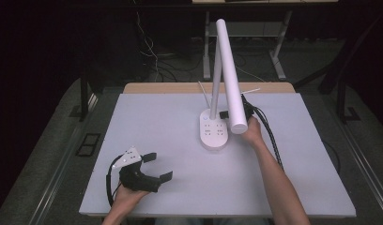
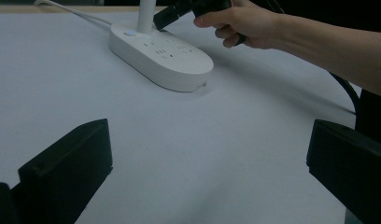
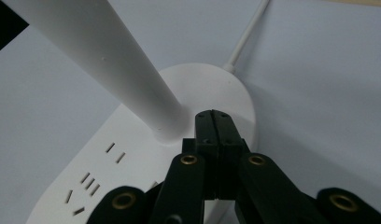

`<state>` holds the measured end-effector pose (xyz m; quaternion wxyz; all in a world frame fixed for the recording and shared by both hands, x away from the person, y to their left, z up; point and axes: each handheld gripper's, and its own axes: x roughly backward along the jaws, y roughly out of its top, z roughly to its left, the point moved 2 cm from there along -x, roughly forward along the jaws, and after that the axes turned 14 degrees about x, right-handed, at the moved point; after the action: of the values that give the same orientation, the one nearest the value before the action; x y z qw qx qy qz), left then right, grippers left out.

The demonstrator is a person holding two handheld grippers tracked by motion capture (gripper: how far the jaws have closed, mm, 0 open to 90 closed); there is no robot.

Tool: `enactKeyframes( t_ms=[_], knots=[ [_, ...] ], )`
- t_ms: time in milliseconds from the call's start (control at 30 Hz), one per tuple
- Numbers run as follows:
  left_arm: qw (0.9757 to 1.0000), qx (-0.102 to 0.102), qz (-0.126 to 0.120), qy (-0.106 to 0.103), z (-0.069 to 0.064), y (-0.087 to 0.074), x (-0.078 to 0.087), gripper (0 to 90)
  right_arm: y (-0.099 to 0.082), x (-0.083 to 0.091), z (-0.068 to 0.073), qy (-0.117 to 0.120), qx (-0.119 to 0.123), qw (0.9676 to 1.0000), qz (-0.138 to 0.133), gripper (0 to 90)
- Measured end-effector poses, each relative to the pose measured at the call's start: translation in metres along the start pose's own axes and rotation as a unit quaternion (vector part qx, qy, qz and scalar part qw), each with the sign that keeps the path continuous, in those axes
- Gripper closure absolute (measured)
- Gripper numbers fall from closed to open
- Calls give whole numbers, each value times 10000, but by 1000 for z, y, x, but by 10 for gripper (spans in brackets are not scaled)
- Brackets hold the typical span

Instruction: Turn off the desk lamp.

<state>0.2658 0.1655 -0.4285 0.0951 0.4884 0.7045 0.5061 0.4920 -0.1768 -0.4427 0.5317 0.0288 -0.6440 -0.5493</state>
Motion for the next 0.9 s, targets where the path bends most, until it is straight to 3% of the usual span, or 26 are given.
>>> enactKeyframes(
  t_ms=[233, 433, 733, 900],
  knots=[
    [10000, 2, 0, 1, 0, 0, 0, 0, 1, 0, 2, -41, 37, 10000, 39, 900],
    [10000, 35, -13, 5, 2, 0, 1, 0, 3, 5, 5, -18, 46, 10000, -86, 900],
    [10000, 8, -18, 13, 1, 0, 2, 0, 7, 21, 10, 19, 125, 9997, -188, 898],
    [10000, 8, 4, 5, 1, 0, 0, 0, 6, 35, 14, -25, 172, 9996, -234, 826]
  ],
)
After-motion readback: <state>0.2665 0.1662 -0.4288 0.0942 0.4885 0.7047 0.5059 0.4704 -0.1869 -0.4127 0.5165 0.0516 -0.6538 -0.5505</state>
